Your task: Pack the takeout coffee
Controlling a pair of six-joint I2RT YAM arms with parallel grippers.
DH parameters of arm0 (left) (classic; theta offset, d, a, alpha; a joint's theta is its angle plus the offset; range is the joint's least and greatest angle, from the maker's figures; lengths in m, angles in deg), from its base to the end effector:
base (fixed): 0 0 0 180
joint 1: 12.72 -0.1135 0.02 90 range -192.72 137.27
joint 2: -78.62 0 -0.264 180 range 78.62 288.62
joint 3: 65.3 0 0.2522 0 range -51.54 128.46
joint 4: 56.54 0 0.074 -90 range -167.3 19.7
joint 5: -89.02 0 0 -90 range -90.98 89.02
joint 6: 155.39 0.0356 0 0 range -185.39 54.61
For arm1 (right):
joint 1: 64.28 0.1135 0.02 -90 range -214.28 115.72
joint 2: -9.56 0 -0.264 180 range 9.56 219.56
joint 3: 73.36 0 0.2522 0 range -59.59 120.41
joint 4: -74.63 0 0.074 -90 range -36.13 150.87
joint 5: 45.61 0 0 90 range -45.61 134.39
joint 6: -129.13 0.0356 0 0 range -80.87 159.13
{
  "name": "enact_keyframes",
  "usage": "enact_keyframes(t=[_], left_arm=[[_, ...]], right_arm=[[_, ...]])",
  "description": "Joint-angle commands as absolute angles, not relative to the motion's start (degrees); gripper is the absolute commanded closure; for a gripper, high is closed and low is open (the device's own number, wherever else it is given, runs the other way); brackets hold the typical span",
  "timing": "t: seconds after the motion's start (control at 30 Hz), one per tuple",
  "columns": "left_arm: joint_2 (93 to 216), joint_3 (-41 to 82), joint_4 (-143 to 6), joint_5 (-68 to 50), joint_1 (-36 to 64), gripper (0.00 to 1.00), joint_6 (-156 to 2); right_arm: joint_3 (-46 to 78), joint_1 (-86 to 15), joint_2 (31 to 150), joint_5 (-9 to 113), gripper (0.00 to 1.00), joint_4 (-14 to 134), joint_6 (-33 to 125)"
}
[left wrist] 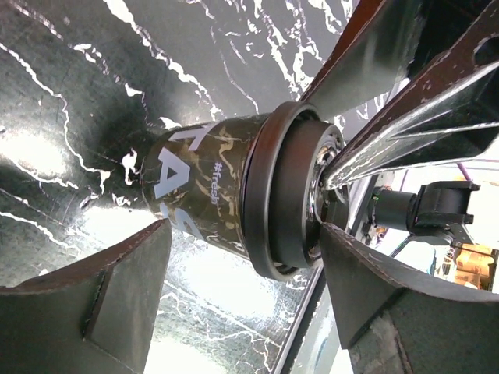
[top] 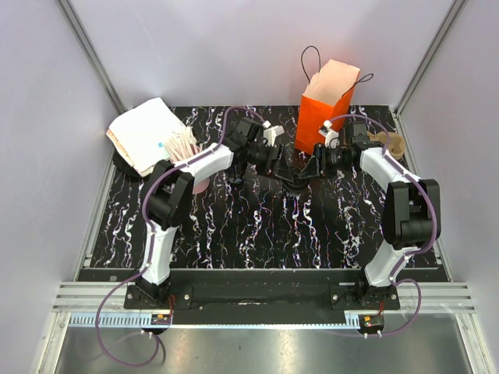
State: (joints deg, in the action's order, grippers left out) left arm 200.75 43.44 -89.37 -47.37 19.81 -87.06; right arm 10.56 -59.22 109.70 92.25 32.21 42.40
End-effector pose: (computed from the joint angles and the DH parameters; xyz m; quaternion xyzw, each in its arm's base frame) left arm 0.3857 -0.2766 0.2075 0.2269 0.8352 -0.4815 0.1386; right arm 0.3559 0.0580 0.2193 -0.1234 0.8782 0.4074 0.2180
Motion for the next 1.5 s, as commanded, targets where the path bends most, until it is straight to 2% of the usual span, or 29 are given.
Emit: enact_keyframes(t=[0.0, 0.4, 0.83, 1.47], left_arm=[[197.3, 42.4, -86.3, -50.1, 19.0, 0.19, -87.5], [195.8, 39.1, -80.0, -56.2, 17.7, 0.14, -90.5], [199.2, 37.9, -79.7, -55.6, 17.4, 0.27, -89.8], [204.2, 41.6, -81.2, -55.0, 19.0, 0.34, -90.0]], right_arm=[[16.7, -58.7, 109.9, 90.3, 0.60, 25.6, 37.2], [22.1, -58.7, 113.6, 86.8, 0.61, 12.9, 28.7], [19.7, -58.7, 114.9, 86.3, 0.61, 13.9, 26.6], [17.2, -58.7, 115.0, 85.3, 0.61, 16.1, 26.3]])
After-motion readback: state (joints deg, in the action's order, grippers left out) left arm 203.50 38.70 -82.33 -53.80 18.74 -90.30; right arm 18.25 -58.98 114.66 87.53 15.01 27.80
